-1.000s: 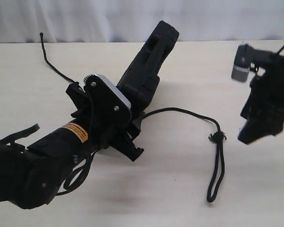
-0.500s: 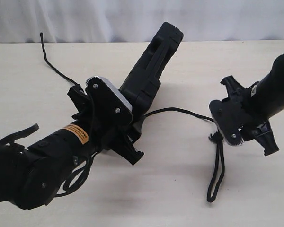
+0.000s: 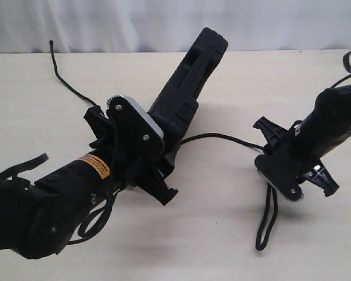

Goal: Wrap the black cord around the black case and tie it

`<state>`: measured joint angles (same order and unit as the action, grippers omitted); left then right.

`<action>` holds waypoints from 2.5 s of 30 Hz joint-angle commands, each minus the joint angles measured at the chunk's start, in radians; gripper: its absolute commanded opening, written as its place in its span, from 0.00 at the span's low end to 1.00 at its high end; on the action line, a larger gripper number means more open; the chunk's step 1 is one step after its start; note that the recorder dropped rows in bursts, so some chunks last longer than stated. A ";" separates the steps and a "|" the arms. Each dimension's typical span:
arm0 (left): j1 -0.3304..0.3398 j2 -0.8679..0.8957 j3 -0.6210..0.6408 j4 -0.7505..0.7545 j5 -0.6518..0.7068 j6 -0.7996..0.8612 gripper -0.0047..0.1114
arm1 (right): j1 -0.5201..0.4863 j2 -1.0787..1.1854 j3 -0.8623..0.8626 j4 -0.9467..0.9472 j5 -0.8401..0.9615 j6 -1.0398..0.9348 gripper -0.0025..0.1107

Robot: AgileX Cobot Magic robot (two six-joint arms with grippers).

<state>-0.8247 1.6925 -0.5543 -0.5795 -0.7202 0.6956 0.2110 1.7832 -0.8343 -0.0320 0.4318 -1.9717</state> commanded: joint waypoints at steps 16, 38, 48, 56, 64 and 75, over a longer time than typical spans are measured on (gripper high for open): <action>-0.003 -0.013 -0.007 -0.064 0.034 -0.020 0.04 | -0.040 -0.082 -0.002 0.801 0.149 0.084 0.06; -0.003 -0.013 -0.007 -0.068 0.042 -0.020 0.04 | -0.270 -0.151 0.012 0.985 0.226 0.344 0.06; -0.003 -0.013 -0.007 -0.066 0.089 -0.020 0.04 | -0.241 -0.161 0.029 1.036 0.093 0.492 0.06; -0.003 -0.013 -0.007 -0.066 0.091 -0.020 0.04 | -0.049 -0.182 0.123 1.026 -0.280 0.552 0.06; -0.003 -0.013 -0.007 -0.066 0.099 -0.020 0.04 | 0.074 -0.267 0.129 1.101 -0.502 0.552 0.06; -0.003 -0.013 -0.007 -0.066 0.101 -0.020 0.04 | 0.105 -0.352 0.133 1.101 -0.381 0.574 0.06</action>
<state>-0.8247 1.6800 -0.5602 -0.6306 -0.6819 0.7011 0.3137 1.4374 -0.7077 1.0685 0.0000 -1.4093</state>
